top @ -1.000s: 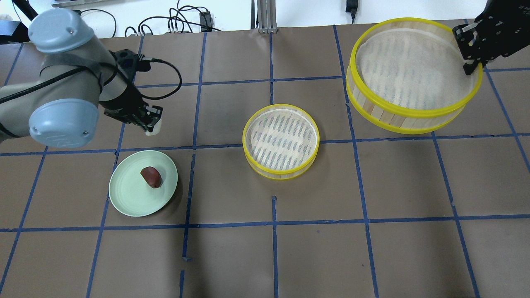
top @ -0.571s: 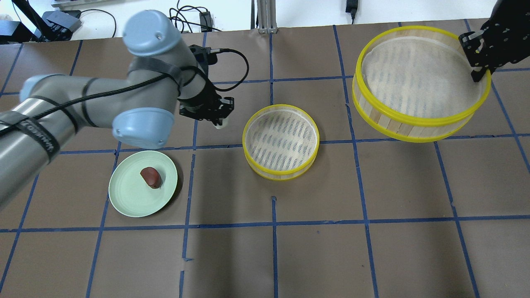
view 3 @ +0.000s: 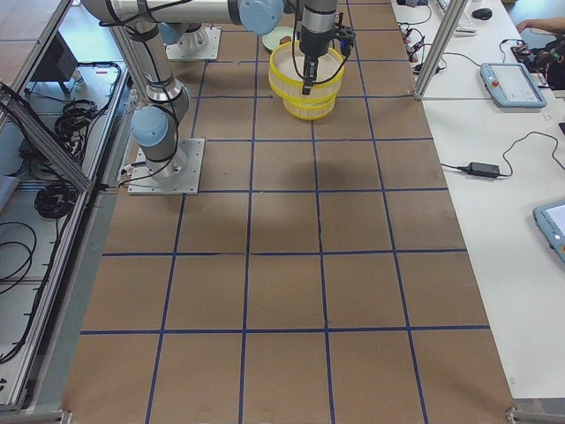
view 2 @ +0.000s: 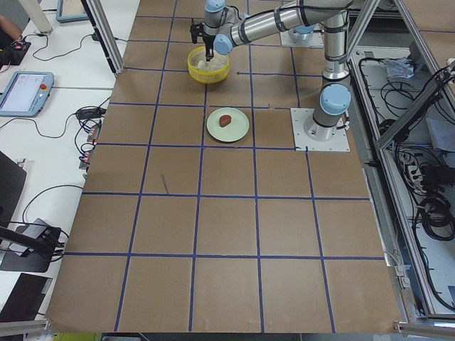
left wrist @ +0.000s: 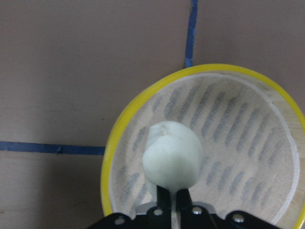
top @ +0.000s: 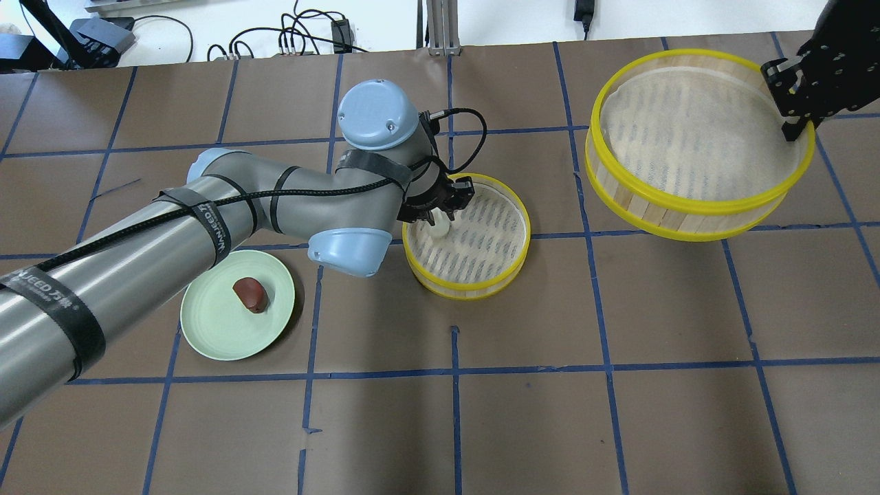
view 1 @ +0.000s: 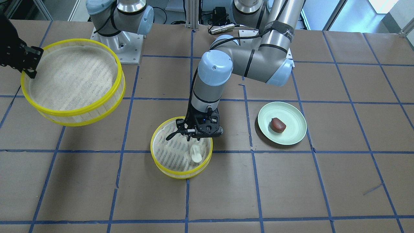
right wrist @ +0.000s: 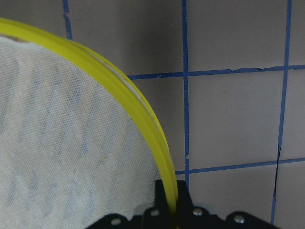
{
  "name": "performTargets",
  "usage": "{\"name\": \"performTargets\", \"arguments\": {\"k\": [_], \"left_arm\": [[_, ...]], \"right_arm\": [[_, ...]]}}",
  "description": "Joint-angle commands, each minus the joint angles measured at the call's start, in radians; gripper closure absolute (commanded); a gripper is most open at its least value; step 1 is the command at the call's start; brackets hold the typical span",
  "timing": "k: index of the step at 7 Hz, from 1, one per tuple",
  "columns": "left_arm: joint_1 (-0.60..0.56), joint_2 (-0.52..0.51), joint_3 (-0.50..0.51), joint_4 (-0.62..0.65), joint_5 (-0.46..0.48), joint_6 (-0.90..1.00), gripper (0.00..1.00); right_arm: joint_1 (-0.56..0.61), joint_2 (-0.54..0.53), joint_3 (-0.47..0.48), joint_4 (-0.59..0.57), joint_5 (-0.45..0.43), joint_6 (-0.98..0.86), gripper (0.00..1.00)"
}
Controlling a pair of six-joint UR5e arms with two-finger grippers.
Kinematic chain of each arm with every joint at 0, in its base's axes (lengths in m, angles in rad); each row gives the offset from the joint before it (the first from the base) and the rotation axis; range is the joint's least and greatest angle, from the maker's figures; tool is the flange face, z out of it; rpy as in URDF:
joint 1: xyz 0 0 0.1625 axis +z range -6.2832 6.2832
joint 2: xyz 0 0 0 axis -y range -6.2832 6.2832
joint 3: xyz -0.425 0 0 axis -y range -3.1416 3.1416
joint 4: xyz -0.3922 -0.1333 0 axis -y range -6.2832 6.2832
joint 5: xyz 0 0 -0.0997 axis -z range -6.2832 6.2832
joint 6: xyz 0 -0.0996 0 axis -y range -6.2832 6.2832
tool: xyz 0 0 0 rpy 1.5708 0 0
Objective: Place buns in different layers of steamer
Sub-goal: 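Carry the white bun with the left gripper and drop it into the lower tier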
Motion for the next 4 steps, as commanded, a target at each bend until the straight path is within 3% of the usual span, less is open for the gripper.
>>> {"name": "performTargets", "arguments": {"k": [1,2,4], "left_arm": [[0.0,0.011,0.003,-0.006,0.023,0.025,0.09],[0.046,0.025,-0.007,-0.064,0.141,0.209,0.09],[0.257,0.136,-0.084,-0.211,0.2,0.46,0.0]], "right_arm": [[0.0,-0.001,0.015,-0.001,0.0,0.0,0.92],[0.012,-0.002,0.017,-0.002,0.005,0.011,0.92],[0.057,0.063,0.033,-0.063,0.076,0.05,0.93]]}}
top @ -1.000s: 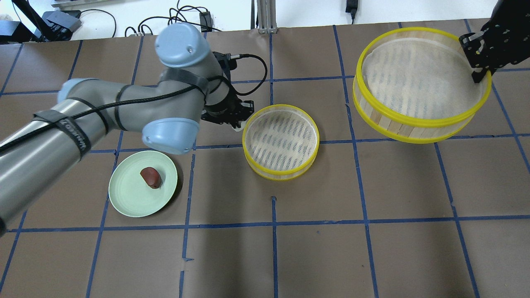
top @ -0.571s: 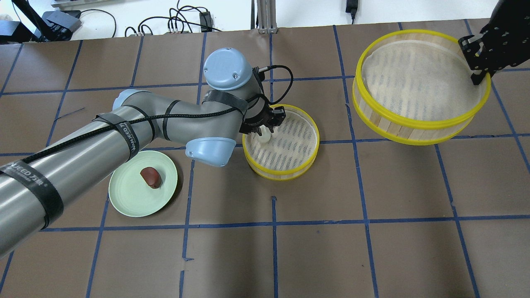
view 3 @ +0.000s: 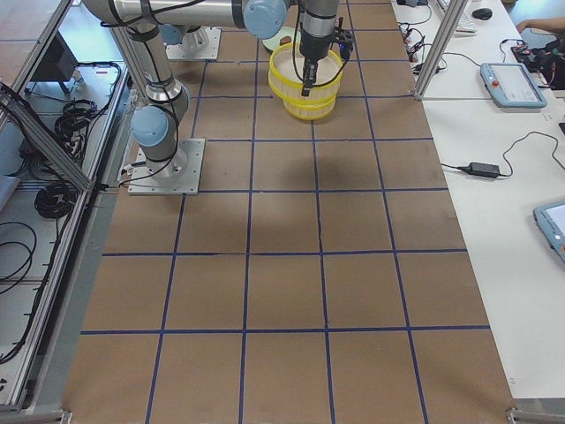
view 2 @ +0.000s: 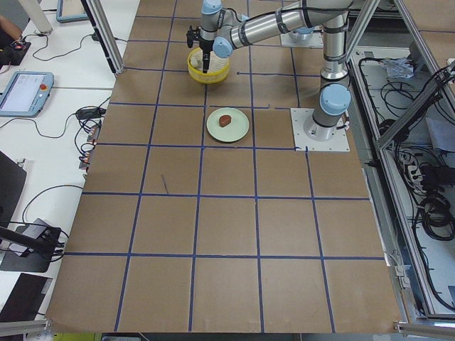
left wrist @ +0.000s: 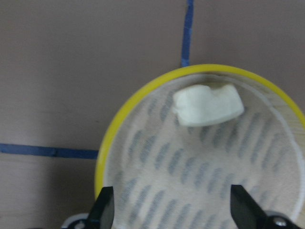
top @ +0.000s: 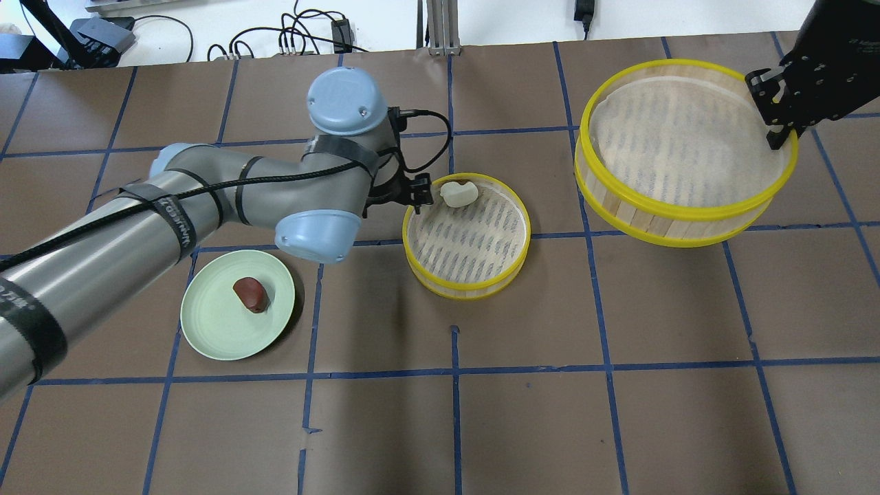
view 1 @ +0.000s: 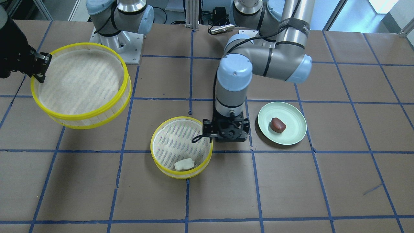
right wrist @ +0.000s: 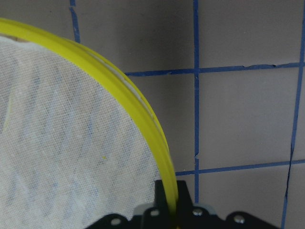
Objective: Place buns in different layers of steamer
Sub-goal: 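Restack the upper tier with the right gripper while the left reaches for the brown bun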
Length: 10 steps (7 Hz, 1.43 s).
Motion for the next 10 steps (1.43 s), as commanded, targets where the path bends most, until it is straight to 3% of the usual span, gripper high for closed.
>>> {"name": "performTargets", "arguments": {"k": [1,3,6,7,9,10], "left_arm": [[0.247,0.123,-0.138,-0.082,0.031,0.241,0.0],[0.412,0.104,-0.246,-0.078,0.028,0.394,0.01],[0.416,0.041,-0.258,-0.082,0.021,0.377,0.01],[0.414,0.039,-0.26,-0.082,0.014,0.367,0.06],[0.416,0.041,-0.243,-0.081,0.022,0.375,0.92],[0.414,0.041,-0.243,-0.052,0.014,0.37,1.0]], "right_arm": [[0.079,0.082,0.012,-0.114,0.072,0.064,0.93],[0.281,0.165,0.064,-0.275,0.061,0.314,0.93],[0.389,0.269,0.116,-0.365,0.061,0.414,0.93],[0.389,0.303,0.121,-0.4,0.067,0.428,0.93],[0.391,0.307,0.135,-0.412,0.07,0.43,0.93],[0.391,0.307,0.142,-0.443,0.07,0.431,0.93]]}}
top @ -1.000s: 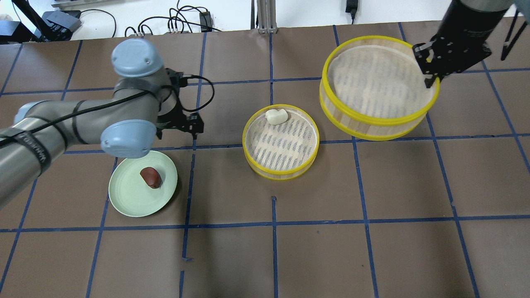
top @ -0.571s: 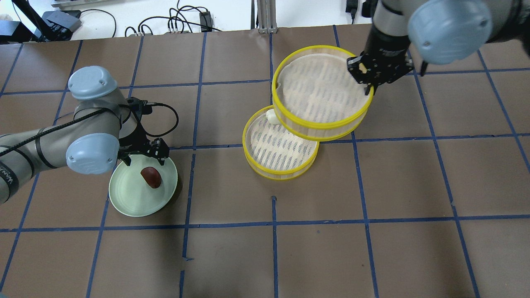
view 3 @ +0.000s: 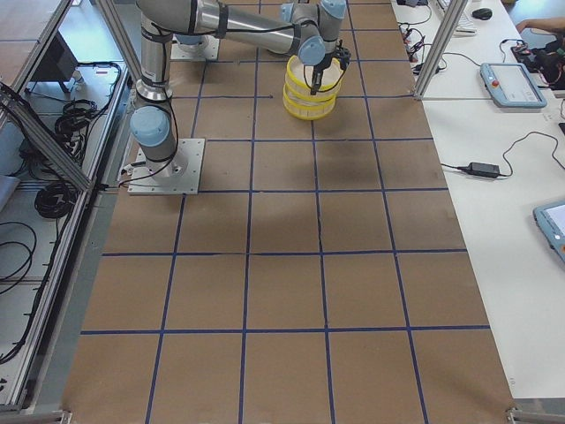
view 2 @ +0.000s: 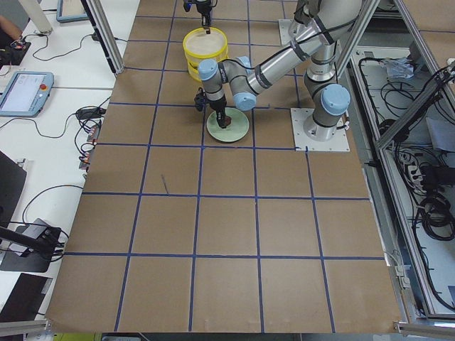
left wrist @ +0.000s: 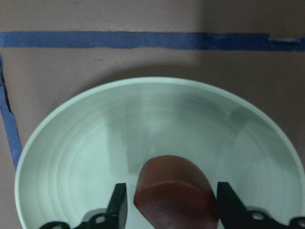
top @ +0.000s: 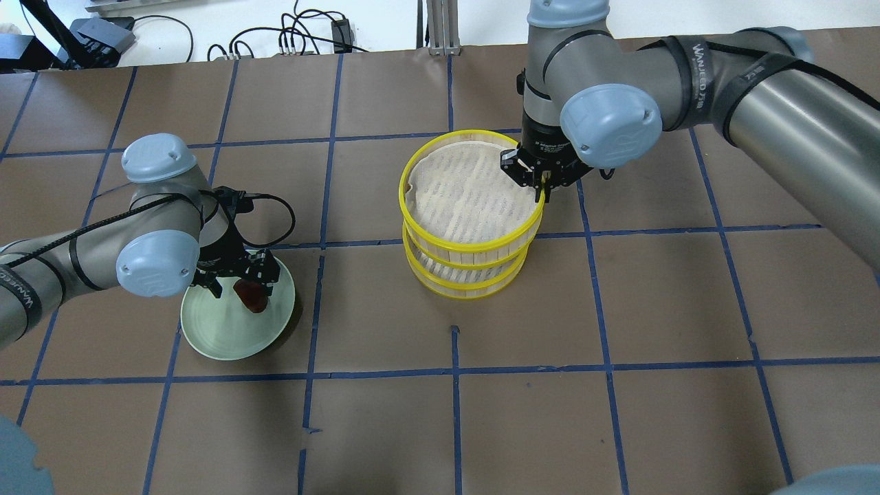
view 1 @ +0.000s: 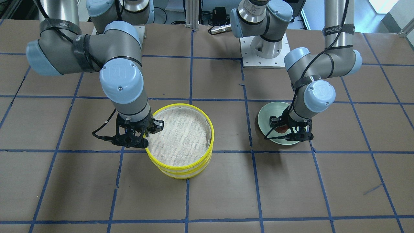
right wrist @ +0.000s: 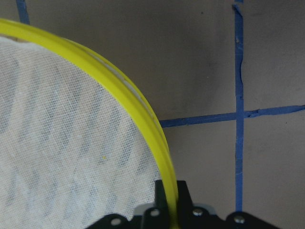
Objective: Place buns in different layers of steamer
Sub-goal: 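Restack the upper tier with the right gripper while the left reaches for the brown bun, then grasp the brown bun with the left gripper and lift it off the plate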
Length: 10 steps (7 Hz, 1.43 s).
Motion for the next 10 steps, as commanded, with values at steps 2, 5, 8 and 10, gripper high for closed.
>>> {"name": "performTargets", "arguments": {"k": [2,5,8,10], "left_arm": [[-0.011,0.018,0.038,0.093,-0.025,-0.009,1.0],[-0.154,0.162,0.31,-0.269,-0.086,-0.122,1.0],[-0.223,0.16,0.402,-0.321,-0.224,-0.319,1.0],[-0.261,0.154,0.406,-0.312,-0.232,-0.377,1.0]], "right_arm": [[0.001,0.017,0.058,-0.104,-0.001,0.001,0.94],[0.013,0.015,0.066,-0.114,-0.007,0.03,0.94],[0.03,0.014,0.075,-0.114,-0.012,0.038,0.93],[0.025,0.011,0.075,-0.114,-0.015,0.028,0.93]]}}
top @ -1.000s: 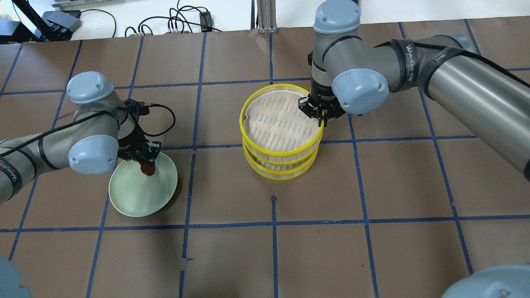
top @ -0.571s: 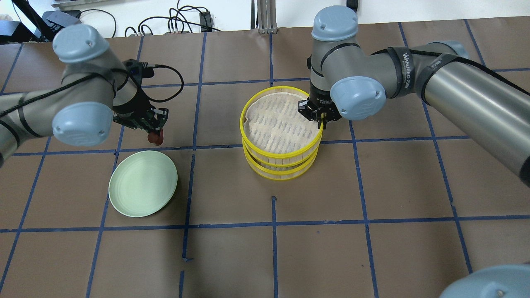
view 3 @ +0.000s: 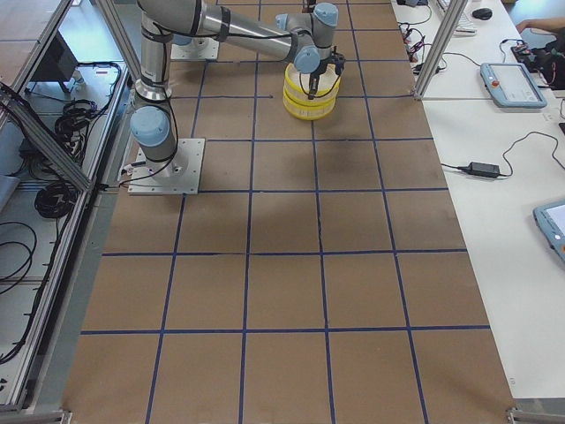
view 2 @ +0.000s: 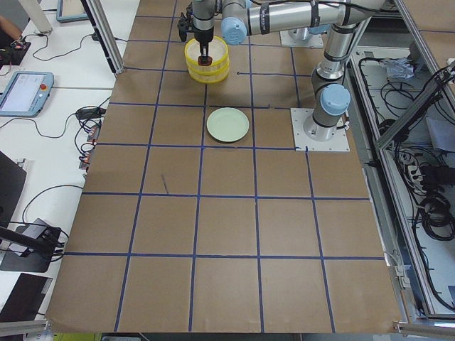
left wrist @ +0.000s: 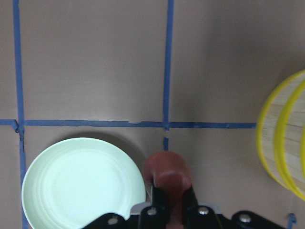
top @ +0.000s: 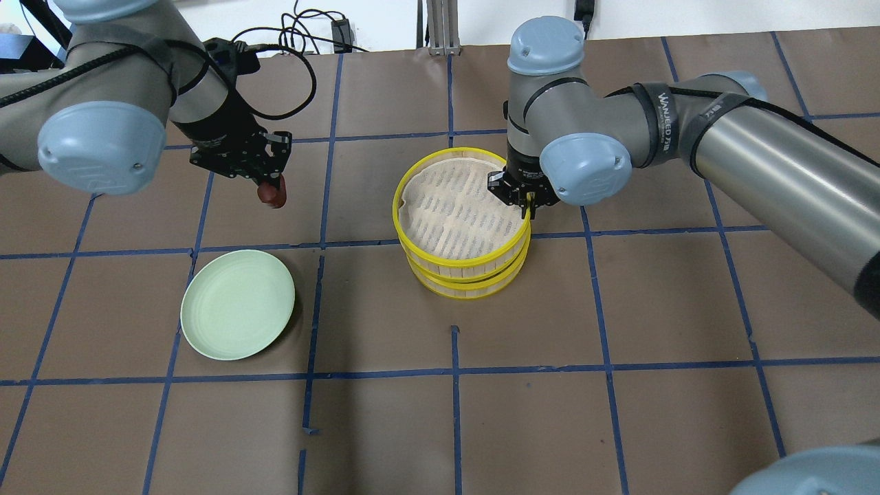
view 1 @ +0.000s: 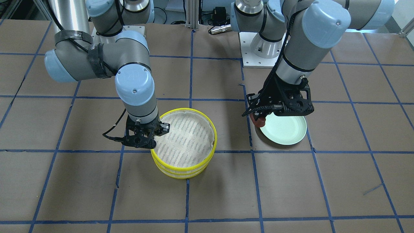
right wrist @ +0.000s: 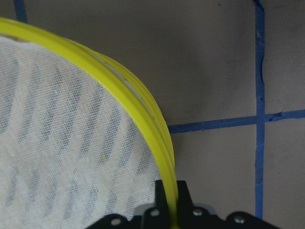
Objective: Place buns in different layers of steamer
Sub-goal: 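Grasp the brown bun with the left gripper and lift it off the plate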
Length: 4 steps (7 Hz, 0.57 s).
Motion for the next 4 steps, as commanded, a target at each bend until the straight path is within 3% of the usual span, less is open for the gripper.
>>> {"name": "performTargets", "arguments": {"k": [1,2,4], "left_arm": [[-0.044,-0.013,0.003,0.026,-0.068,-0.099,1.0],[-0.061,-0.024,0.002,0.096,-0.073,-0.136,0.99],[-0.095,-0.03,0.0,0.107,-0.071,-0.185,0.99]], "right_arm": [[-0.002,-0.001,0.009,0.0,-0.004,-0.002,0.93],[-0.002,-0.001,0.017,0.0,-0.004,-0.002,0.93],[-0.003,-0.001,0.018,-0.002,0.0,0.001,0.94]]}}
